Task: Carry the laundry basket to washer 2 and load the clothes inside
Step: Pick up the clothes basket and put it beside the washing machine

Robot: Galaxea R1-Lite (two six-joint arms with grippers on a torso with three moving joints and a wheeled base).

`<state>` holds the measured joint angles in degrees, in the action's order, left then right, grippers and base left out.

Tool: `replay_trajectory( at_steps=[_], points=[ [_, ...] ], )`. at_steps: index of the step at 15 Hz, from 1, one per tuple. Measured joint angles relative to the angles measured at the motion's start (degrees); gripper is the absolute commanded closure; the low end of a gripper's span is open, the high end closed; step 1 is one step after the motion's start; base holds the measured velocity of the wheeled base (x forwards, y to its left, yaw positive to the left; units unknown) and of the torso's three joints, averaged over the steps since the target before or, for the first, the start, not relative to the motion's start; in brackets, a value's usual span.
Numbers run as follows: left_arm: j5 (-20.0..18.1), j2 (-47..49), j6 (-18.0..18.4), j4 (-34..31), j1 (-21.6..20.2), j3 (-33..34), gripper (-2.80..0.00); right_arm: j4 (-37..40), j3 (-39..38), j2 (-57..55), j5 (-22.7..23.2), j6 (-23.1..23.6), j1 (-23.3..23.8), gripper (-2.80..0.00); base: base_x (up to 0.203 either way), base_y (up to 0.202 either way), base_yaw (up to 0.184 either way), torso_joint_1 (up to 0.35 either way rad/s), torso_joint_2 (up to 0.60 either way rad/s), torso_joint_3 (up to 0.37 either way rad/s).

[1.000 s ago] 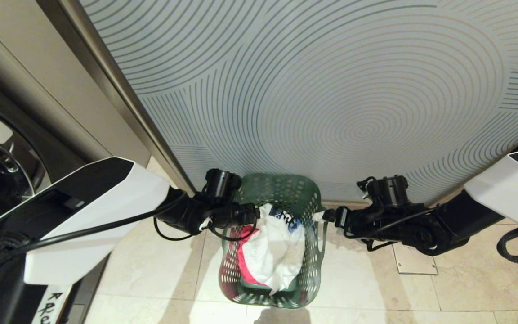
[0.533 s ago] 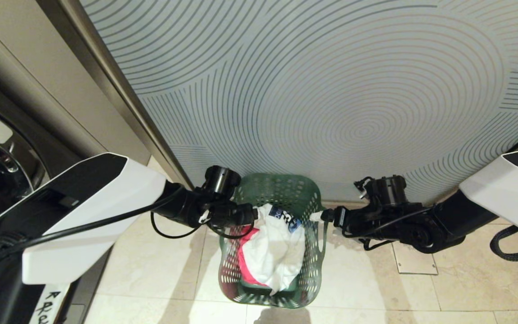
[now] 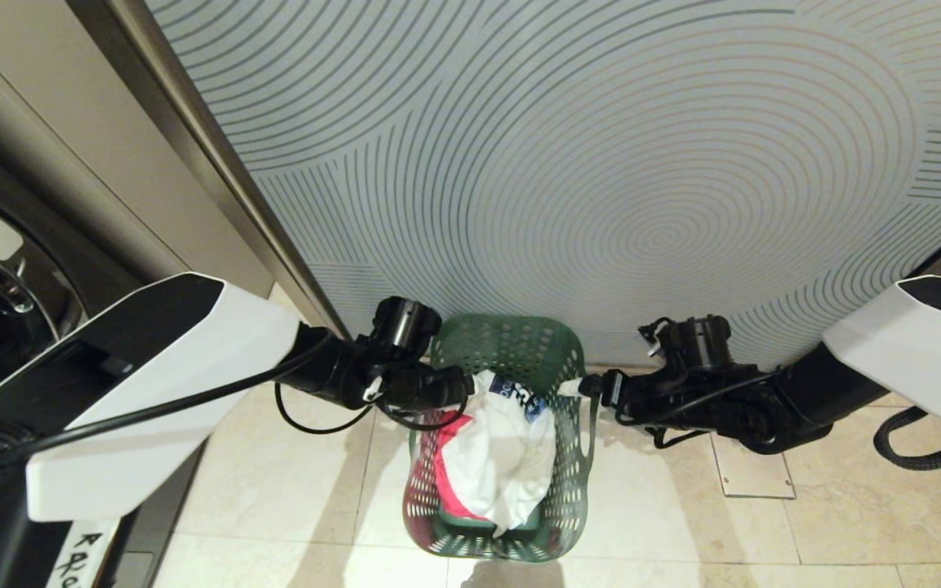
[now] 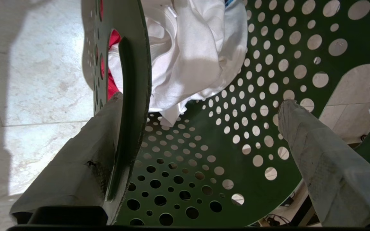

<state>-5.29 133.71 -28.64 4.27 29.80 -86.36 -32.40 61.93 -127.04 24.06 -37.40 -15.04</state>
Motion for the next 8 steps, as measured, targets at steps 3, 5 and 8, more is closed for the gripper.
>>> replay_trajectory(
  at_steps=[3,5,8],
  points=[
    [0.0,0.26,-0.72,0.36,0.96,-0.02,-2.8,0.0,0.02,-0.17,0.04,0.11,0.05,-2.8,0.0,0.0,0.0,0.0,0.0,0.0],
    [0.0,0.63,-2.52,0.66,1.46,-0.02,-2.8,-0.11,0.51,-0.2,0.1,0.04,0.05,-2.8,0.0,0.0,0.0,0.0,0.0,0.0],
    [0.1,1.24,-2.86,0.78,2.19,-0.02,-2.8,-0.1,1.08,-0.2,0.29,-0.08,0.05,-2.8,0.0,0.0,0.0,0.0,0.0,0.0]
  ],
)
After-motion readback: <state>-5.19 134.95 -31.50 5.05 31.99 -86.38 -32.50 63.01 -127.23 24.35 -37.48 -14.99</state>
